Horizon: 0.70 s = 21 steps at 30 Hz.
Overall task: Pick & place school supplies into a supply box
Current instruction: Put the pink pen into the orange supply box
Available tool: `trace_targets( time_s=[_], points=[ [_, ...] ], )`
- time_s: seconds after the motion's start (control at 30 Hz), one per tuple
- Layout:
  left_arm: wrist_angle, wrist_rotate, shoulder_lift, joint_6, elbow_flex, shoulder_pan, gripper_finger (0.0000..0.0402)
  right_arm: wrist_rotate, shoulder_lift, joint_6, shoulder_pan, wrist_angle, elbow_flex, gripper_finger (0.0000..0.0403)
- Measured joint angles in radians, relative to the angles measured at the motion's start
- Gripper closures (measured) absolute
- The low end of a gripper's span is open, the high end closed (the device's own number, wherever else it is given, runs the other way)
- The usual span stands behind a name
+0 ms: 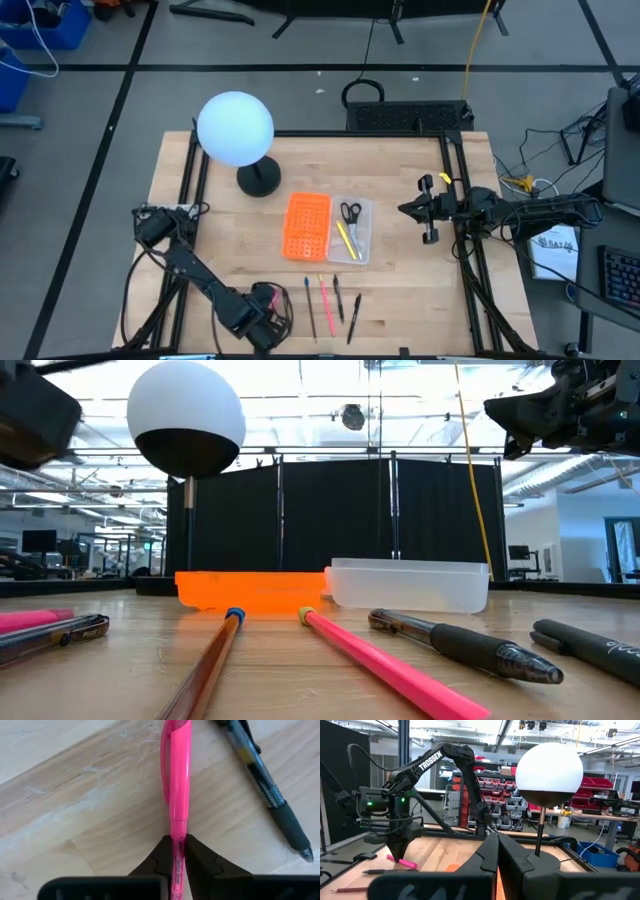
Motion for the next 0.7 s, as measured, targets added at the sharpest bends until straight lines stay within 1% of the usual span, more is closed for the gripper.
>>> trace_targets(
  time_s=[0.03, 0.1, 0.17, 0.23, 0.3, 0.37, 0.43, 0.53, 0.7],
  points=[
    [-0.008, -0.024, -0.013, -0.013, -0.002, -0.006, 0.0366, 0.0, 0.0, 0.0, 0.0, 0.0, 0.0, 0.0403],
    [-0.053, -0.14, -0.042, -0.044, -0.008, -0.016, 0.0374, 0.0, 0.0, 0.0, 0.0, 0.0, 0.0, 0.0403],
    [-0.073, -0.218, -0.08, -0.078, -0.007, -0.02, 0.0379, 0.0, 0.0, 0.0, 0.0, 0.0, 0.0, 0.0403],
    [-0.068, -0.246, -0.12, -0.089, -0.003, -0.025, 0.0379, 0.0, 0.0, 0.0, 0.0, 0.0, 0.0, 0.0403],
    [-0.06, -0.27, -0.155, -0.067, -0.003, -0.019, 0.0379, 0.0, 0.0, 0.0, 0.0, 0.0, 0.0, 0.0403],
    [-0.033, -0.31, -0.193, -0.019, -0.003, 0.014, 0.0379, 0.0, 0.0, 0.002, 0.0, -0.003, 0.0, 0.0403],
    [0.01, -0.334, -0.23, 0.061, -0.001, 0.061, 0.0379, -0.001, 0.002, 0.003, 0.0, -0.004, 0.0, 0.0403],
    [0.095, -0.294, -0.27, 0.229, -0.001, 0.16, 0.0379, -0.002, 0.006, 0.003, 0.0, -0.016, 0.0, 0.0403],
    [0.356, -0.127, -0.279, 0.526, -0.001, 0.371, 0.0379, -0.003, 0.015, 0.003, 0.0, -0.019, 0.0, 0.0403]
  ],
)
